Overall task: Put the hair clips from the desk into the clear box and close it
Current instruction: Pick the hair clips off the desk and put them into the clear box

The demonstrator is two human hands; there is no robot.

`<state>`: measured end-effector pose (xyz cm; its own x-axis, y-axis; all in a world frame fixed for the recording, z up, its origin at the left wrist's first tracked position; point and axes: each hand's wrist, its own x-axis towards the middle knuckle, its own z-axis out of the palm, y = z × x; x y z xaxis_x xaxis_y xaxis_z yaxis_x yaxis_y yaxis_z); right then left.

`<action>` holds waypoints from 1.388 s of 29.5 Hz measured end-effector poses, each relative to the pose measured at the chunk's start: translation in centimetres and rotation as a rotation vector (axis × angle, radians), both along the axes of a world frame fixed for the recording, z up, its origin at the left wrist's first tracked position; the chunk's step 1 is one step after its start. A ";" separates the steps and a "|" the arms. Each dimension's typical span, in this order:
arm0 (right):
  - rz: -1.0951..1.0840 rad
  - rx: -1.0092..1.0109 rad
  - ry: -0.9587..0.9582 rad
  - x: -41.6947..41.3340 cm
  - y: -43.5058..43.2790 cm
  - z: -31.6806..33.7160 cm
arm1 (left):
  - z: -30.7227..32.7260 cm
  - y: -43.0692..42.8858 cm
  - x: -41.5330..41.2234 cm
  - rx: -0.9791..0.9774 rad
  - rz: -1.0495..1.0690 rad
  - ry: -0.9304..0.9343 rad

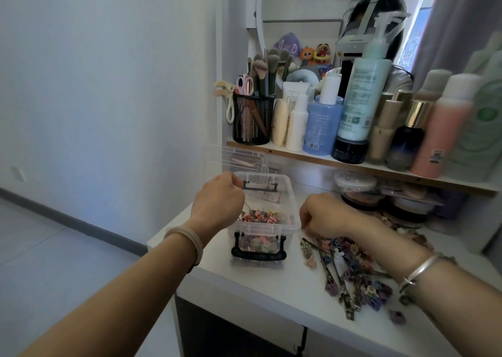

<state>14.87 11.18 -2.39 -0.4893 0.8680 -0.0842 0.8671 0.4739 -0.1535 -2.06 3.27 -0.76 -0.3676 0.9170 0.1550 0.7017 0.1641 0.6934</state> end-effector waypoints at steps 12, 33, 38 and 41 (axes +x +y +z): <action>0.047 -0.153 0.915 -1.0 -1.2 4.8 | 0.1 -0.1 0.0 -0.001 -0.004 -0.014; -0.139 -0.050 0.048 0.5 -3.7 0.0 | 0.2 -1.9 0.1 -0.008 0.005 0.001; -0.222 -0.075 0.149 0.0 -2.7 -0.7 | 0.2 -2.0 0.2 -0.007 0.001 -0.002; -0.254 -0.054 0.199 0.0 -2.2 -0.4 | 0.2 -1.9 0.2 -0.006 -0.003 -0.001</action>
